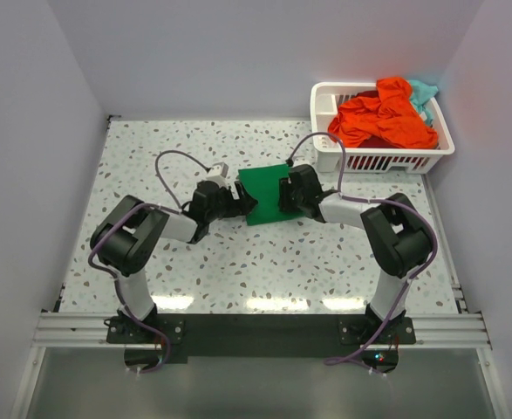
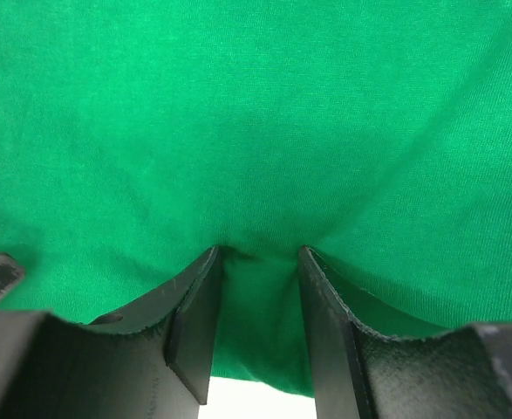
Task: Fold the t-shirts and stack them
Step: Fold the tshirt, then neatly place the folded tshirt to the corner
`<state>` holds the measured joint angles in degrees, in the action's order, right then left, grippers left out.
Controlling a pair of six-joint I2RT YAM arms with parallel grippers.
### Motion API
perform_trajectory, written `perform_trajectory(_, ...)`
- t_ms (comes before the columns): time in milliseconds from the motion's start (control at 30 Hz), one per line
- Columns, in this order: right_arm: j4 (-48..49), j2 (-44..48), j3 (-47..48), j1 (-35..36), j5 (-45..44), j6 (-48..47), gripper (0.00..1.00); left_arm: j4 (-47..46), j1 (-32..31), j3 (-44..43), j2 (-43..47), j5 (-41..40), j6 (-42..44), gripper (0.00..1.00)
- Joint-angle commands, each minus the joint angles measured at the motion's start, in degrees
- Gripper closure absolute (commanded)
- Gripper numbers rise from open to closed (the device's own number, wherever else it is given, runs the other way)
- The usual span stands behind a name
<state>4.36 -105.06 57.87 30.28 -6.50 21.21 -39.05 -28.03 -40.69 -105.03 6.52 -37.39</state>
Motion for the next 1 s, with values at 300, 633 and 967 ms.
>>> perform_trajectory(300, -0.7, 0.4, -2.8, 0.0, -0.9, 1.0, 0.56, -3.9, -2.3, -2.6, -6.8, -0.2, -4.1, 0.26)
perform_trajectory(633, -0.7, 3.2, -3.4, 0.0, 0.1, 1.2, 0.56, -2.1, -3.8, -5.5, -9.7, 0.0, -2.7, 0.67)
perform_trajectory(967, -3.9, 14.3, -3.2, 0.0, -1.1, -0.9, 0.40, 8.2, -2.4, -9.0, -6.2, -3.8, 5.2, 1.00)
